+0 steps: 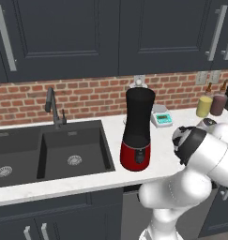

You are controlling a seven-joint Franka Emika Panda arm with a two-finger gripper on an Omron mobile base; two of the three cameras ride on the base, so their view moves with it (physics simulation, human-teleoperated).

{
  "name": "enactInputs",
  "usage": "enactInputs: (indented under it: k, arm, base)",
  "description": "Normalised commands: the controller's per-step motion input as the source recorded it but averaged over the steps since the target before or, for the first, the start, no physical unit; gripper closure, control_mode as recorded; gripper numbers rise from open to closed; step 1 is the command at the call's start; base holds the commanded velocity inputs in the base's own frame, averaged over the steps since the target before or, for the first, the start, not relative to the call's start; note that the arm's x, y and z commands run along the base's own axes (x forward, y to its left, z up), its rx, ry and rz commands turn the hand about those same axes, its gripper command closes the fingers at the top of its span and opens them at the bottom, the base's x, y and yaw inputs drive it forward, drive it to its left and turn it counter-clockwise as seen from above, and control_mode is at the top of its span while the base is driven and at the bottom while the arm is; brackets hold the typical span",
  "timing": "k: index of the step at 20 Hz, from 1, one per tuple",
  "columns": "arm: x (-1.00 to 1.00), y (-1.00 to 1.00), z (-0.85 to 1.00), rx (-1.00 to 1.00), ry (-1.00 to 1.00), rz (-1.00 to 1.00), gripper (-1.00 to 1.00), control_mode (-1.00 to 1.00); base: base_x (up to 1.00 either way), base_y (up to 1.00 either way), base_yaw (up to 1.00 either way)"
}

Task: Close the lid blender by securely placing the lid on top.

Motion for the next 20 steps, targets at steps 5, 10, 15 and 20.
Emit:
enactInputs:
  k: [5,10,15,20]
  arm:
    - [-0.20,0.00,0.52,0.00,0.00,0.00,1.00,-1.00]
    - [-0.17,0.00,0.59,0.00,0.00,0.00,1.00,-1.00]
    - [-0.21,0.00,0.71,0.00,0.00,0.00,1.00,-1.00]
    - [-0.18,0.00,0.79,0.00,-0.01,0.00,1.00,-1.00]
  base:
    - [0.00,0.00,0.00]
    - [0.00,0.00,0.00]
    - [0.00,0.00,0.00]
    - [0.00,0.00,0.00]
